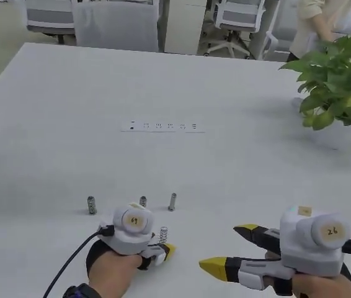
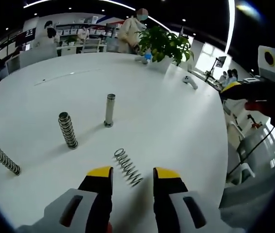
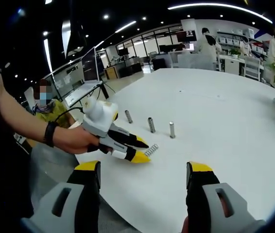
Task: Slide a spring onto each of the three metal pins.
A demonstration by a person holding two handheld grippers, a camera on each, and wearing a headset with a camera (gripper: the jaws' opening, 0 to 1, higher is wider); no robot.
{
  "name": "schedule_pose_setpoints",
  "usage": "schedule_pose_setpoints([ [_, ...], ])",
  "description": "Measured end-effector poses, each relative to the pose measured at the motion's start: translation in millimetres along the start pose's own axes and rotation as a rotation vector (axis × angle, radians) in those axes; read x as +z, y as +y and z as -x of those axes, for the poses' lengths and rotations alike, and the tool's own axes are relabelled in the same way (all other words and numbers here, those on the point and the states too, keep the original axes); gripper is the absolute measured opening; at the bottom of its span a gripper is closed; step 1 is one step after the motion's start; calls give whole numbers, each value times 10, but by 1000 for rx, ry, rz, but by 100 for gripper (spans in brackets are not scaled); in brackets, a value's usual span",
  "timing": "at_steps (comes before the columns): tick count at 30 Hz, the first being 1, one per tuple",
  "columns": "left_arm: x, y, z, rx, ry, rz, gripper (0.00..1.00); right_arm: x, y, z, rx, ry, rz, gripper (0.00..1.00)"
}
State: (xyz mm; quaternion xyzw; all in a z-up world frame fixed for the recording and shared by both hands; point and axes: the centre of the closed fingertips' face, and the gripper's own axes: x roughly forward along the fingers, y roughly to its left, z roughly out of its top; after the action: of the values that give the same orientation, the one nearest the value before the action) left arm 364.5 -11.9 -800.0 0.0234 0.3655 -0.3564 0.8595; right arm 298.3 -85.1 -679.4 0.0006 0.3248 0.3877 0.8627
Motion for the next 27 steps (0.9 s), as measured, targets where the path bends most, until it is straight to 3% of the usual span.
schedule_pose_setpoints([
  [15, -66, 140, 47, 40, 47, -86, 3, 0, 33, -39, 11, 2, -1, 70],
  [27, -218, 294, 240, 44, 93, -173, 3, 19, 56, -67, 21, -2, 2, 70],
])
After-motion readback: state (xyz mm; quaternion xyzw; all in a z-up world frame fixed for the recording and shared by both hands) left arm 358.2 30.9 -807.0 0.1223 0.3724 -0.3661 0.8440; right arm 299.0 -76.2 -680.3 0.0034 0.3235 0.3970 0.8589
